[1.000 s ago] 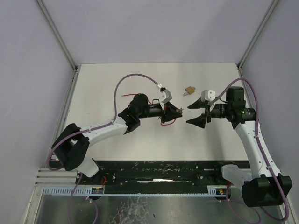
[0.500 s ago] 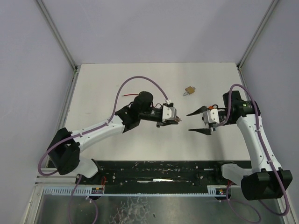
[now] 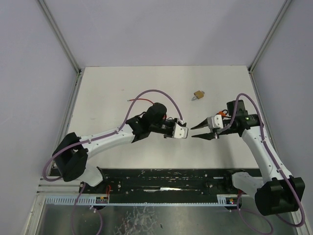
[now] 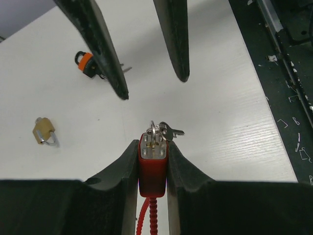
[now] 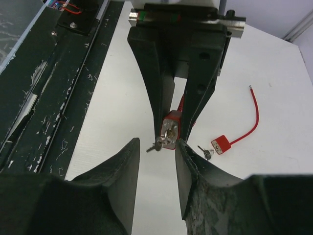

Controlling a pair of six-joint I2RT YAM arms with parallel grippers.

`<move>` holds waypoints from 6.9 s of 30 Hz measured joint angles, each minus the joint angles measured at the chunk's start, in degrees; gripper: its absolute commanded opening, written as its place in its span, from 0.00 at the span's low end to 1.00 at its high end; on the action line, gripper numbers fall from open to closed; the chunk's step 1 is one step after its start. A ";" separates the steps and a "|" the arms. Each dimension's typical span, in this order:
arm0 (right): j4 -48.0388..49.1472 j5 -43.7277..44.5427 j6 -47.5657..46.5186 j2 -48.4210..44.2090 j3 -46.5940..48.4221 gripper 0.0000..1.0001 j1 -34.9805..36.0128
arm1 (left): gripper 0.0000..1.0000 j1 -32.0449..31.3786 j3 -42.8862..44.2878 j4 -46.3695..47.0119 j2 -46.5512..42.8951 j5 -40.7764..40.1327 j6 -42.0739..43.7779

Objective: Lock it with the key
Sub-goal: Lock the lock.

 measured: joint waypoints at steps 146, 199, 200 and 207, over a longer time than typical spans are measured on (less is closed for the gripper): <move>24.00 18.47 17.31 -6.71 -10.45 0.34 5.81 | 0.00 -2.51 -2.69 8.94 5.44 -4.63 -0.72; 36.76 17.55 42.32 -10.95 -14.19 0.40 5.22 | 0.00 -1.09 -1.38 8.76 5.90 -6.64 -5.70; 37.55 17.33 43.80 -10.99 -14.19 0.39 5.05 | 0.00 -0.98 -1.40 8.94 5.90 -6.69 -5.92; 48.22 15.54 54.03 -8.28 -18.62 0.34 5.05 | 0.00 -0.68 -1.42 9.70 5.90 -7.08 -7.48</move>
